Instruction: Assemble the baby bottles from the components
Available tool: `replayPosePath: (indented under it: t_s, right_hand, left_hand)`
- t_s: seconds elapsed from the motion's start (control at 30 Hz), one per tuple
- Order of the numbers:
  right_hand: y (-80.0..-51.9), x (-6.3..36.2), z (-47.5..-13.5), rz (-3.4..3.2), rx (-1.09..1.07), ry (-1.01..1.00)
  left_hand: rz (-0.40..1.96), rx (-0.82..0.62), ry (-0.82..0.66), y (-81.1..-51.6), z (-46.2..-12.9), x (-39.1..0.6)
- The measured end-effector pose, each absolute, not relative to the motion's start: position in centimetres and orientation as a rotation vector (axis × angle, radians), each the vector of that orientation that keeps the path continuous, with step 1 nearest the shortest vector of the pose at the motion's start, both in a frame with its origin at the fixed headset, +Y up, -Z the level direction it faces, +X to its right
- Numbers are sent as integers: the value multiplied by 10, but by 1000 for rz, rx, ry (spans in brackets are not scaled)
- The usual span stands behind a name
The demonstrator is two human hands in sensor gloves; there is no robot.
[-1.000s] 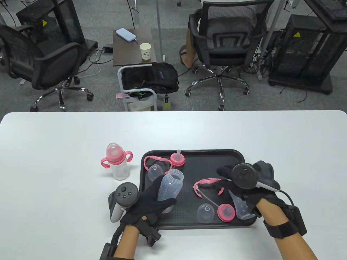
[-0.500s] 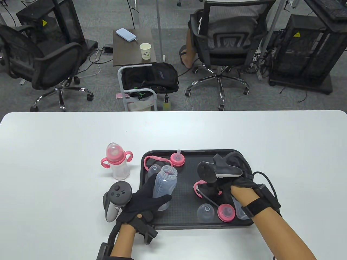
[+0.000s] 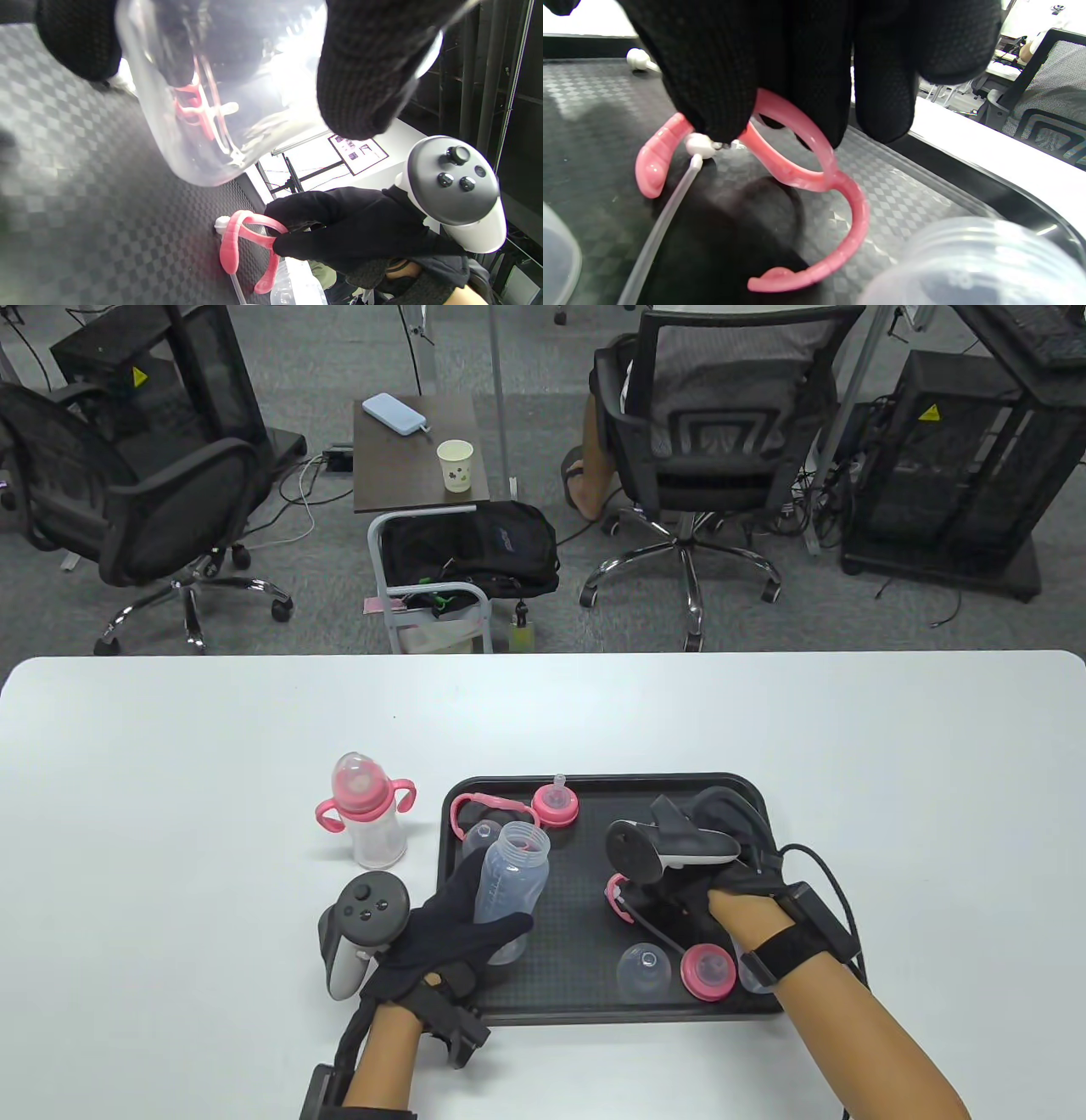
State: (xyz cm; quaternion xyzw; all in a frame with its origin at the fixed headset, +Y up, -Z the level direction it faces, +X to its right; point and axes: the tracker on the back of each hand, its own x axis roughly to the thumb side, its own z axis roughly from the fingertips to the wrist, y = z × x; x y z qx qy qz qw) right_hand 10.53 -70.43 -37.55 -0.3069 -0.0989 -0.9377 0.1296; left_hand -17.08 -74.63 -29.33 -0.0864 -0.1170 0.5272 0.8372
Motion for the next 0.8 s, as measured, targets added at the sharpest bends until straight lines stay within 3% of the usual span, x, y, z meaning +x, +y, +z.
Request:
replayPosePath:
  t_s: [0.37, 0.8]
  right_hand:
    - [-697, 112, -375, -2808, -876, -228]
    - [-618, 139, -353, -3093, -874, 143]
  left_hand:
    - [1113, -187, -245, -746, -294, -171]
    - [1073, -205, -254, -748, -293, -167]
